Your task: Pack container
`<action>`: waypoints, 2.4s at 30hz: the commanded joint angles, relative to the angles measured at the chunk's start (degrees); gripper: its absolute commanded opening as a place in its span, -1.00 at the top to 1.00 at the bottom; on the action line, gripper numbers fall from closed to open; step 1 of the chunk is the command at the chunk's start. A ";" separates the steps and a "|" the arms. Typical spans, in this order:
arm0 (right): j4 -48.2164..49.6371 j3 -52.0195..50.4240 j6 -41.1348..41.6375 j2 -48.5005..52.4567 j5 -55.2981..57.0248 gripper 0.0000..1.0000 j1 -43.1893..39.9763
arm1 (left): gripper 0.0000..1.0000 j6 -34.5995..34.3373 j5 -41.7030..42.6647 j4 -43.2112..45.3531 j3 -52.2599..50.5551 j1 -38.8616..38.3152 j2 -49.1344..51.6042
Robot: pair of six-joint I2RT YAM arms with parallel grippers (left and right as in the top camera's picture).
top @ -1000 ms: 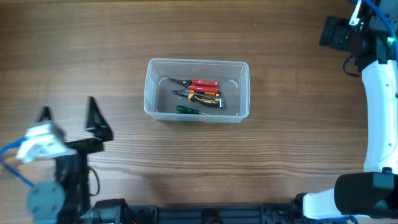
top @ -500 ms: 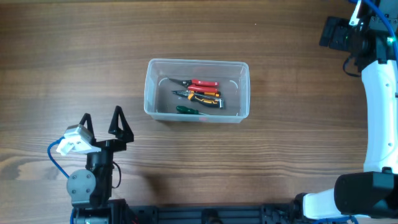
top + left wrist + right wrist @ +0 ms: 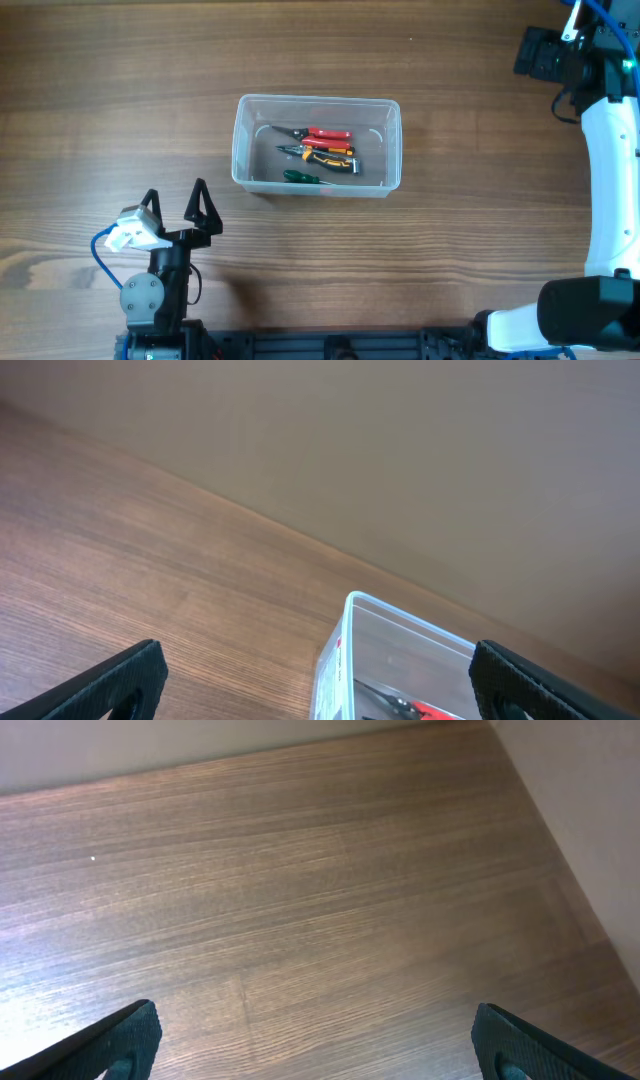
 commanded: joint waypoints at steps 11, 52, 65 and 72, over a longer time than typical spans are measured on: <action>0.17 -0.11 1.07 0.39 -0.24 -1.00 0.07 | -1.00 -1.49 1.51 -3.32 -2.78 -0.39 -2.47; 0.33 -1.29 1.09 -12.94 -0.24 -0.99 2.67 | -1.00 9.20 1.33 -3.28 -2.78 -0.37 -2.49; 0.50 -8.61 1.18 -49.09 -0.24 -1.00 15.41 | -1.00 9.20 1.33 -3.28 -2.78 -0.37 -2.49; 18.62 -35.39 -0.94 -65.75 -4.46 -1.00 15.41 | -0.99 9.20 1.33 -3.28 -2.78 -0.37 -2.49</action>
